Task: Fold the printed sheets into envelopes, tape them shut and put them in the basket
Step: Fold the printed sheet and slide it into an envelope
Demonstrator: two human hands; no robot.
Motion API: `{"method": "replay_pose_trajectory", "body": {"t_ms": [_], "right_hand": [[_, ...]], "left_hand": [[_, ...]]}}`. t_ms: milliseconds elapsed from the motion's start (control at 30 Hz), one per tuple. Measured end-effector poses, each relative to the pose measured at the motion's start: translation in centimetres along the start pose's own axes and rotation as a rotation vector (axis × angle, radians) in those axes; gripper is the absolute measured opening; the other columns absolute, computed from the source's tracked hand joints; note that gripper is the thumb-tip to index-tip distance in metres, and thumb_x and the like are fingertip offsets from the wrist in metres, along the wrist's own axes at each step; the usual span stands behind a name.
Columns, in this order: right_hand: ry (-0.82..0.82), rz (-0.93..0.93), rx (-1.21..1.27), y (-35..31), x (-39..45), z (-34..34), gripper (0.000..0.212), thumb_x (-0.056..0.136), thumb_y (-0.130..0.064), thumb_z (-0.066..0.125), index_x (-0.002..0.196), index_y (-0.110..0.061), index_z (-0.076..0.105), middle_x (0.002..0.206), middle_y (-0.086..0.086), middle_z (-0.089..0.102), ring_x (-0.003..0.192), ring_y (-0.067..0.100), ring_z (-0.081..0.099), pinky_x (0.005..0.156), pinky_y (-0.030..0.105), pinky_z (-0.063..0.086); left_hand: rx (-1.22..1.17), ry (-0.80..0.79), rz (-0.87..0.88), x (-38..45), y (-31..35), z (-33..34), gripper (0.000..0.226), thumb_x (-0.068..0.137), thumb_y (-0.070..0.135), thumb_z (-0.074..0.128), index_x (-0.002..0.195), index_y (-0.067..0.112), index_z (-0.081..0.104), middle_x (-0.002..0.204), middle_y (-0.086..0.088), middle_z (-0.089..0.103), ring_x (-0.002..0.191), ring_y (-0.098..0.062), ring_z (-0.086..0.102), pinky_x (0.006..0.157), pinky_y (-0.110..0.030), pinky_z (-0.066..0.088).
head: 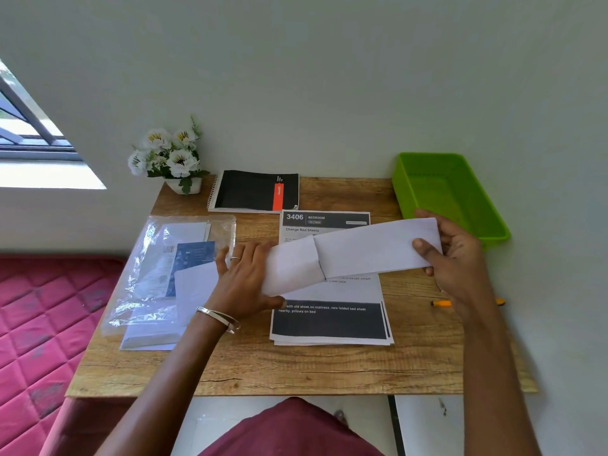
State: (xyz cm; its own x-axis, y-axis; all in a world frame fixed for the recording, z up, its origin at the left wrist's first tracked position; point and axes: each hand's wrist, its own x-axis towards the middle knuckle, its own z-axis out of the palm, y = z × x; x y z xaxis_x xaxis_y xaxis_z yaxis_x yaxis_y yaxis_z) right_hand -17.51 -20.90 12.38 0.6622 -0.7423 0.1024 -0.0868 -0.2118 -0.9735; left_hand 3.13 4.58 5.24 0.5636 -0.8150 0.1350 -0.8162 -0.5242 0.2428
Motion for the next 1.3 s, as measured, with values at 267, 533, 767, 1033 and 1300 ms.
{"method": "replay_pose_trajectory", "body": {"t_ms": [267,533,767,1033,1300], "right_hand": [[-0.047,0.032,-0.052,0.5,0.9,-0.2,0.042,0.087,-0.001,0.062,0.122,-0.025,0.058,0.107,0.005,0.068,0.096,0.020,0.066,0.072,0.027,0.056],[0.164,0.028,0.037,-0.2,-1.3,5.1,0.048,0.074,-0.012,0.079,0.114,-0.018,0.051,0.092,-0.001,0.068,0.074,0.007,0.067,0.047,0.020,0.049],[0.089,-0.086,-0.088,0.8,-4.5,9.8,0.014,0.087,-0.031,0.067,0.098,-0.023,0.067,0.083,-0.013,0.066,0.074,0.000,0.059,0.057,0.011,0.043],[-0.055,-0.155,-0.295,1.3,-5.2,10.6,0.065,0.079,-0.077,0.037,0.070,-0.018,0.064,0.064,-0.016,0.054,0.087,0.000,0.044,0.087,0.056,0.039],[-0.103,-0.060,-0.387,0.4,-4.6,10.0,0.072,0.070,-0.088,0.025,0.049,-0.024,0.051,0.057,-0.016,0.047,0.090,0.008,0.044,0.081,0.025,0.014]], "left_hand": [[-0.028,-0.020,0.022,-0.2,0.1,0.1,0.098,0.055,0.066,0.064,0.131,0.025,0.018,0.136,-0.002,0.039,0.130,-0.024,0.032,0.109,-0.053,0.005],[-0.069,-0.007,-0.001,0.1,1.7,0.1,0.103,0.052,0.072,0.060,0.135,0.020,0.027,0.131,-0.001,0.040,0.126,-0.023,0.035,0.108,-0.052,0.007],[-0.097,-0.001,0.022,0.3,2.8,-0.3,0.100,0.053,0.074,0.053,0.134,0.023,0.026,0.130,0.000,0.039,0.124,-0.022,0.034,0.109,-0.048,0.009],[-0.098,0.007,0.053,0.4,3.7,0.2,0.097,0.056,0.069,0.060,0.134,0.023,0.024,0.133,-0.003,0.039,0.125,-0.026,0.034,0.109,-0.048,0.009],[-0.098,-0.015,0.060,0.1,4.2,0.2,0.095,0.058,0.069,0.059,0.135,0.024,0.024,0.133,-0.003,0.039,0.123,-0.024,0.034,0.109,-0.048,0.014]]}}
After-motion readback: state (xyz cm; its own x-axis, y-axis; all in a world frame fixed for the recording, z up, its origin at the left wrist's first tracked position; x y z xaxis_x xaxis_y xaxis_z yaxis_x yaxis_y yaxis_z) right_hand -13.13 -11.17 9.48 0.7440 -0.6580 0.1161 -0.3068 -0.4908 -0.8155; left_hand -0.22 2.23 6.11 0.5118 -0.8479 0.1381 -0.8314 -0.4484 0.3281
